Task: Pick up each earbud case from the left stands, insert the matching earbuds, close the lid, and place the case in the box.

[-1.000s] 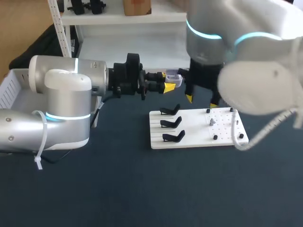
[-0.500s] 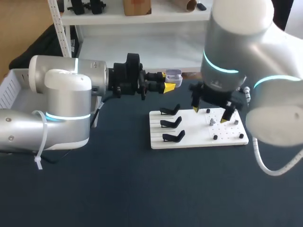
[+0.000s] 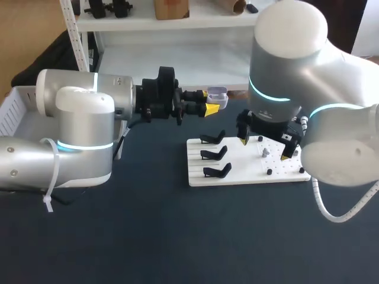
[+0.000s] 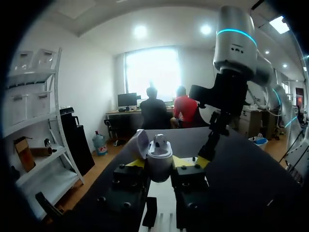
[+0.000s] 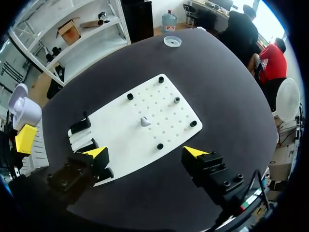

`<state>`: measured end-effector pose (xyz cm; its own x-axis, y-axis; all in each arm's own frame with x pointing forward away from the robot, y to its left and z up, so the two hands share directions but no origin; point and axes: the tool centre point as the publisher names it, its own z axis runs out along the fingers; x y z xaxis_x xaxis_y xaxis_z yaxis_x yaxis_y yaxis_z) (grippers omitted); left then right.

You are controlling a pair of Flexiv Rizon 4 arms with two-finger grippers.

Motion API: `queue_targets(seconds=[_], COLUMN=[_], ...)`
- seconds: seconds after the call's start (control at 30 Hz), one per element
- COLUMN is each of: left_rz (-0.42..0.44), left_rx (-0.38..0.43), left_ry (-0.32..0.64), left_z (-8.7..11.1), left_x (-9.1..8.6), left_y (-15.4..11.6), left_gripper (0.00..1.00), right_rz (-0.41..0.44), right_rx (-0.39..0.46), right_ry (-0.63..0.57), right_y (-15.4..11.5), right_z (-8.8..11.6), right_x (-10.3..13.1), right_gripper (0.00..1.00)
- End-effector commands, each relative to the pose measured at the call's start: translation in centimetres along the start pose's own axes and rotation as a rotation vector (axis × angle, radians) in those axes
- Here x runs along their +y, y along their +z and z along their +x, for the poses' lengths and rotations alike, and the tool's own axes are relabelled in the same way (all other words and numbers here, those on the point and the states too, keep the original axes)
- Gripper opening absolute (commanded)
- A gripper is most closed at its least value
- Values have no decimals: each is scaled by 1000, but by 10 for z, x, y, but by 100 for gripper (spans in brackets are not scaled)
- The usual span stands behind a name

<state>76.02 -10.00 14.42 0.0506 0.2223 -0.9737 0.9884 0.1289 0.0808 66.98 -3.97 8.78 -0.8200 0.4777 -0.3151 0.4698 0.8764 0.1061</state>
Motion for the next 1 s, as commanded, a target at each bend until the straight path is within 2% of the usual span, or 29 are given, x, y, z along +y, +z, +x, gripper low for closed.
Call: queue_targets(seconds=[0.03, 0.17, 0.33, 0.47, 0.53, 0.67, 0.8, 1.0], left_rz=[-3, -3, -3, -3, -3, -3, -3, -3], left_rx=[-2, -2, -2, -2, -2, -2, -2, -2], left_ry=[2, 2, 2, 2, 2, 2, 2, 2], left_z=[0, 0, 0, 0, 0, 0, 0, 0], left_x=[-1, -1, -1, -1, -1, -1, -1, -1], left_y=[0, 0, 0, 0, 0, 0, 0, 0], left_gripper=[0, 0, 0, 0, 0, 0, 0, 0], right_rz=[1, 1, 7, -37, -84, -111, -97, -109], right_rx=[-2, -2, -27, -44, -54, -91, -106, -99], right_ry=[1, 1, 60, 84, 79, 21, -42, -84], right_y=[-1, -1, 12, 22, 28, 40, 47, 49], right_z=[1, 1, -5, -7, -8, -10, -9, -11], right_x=[0, 0, -13, -20, -22, -23, -21, -12], right_gripper=[100, 100, 100, 100, 100, 100, 100, 100])
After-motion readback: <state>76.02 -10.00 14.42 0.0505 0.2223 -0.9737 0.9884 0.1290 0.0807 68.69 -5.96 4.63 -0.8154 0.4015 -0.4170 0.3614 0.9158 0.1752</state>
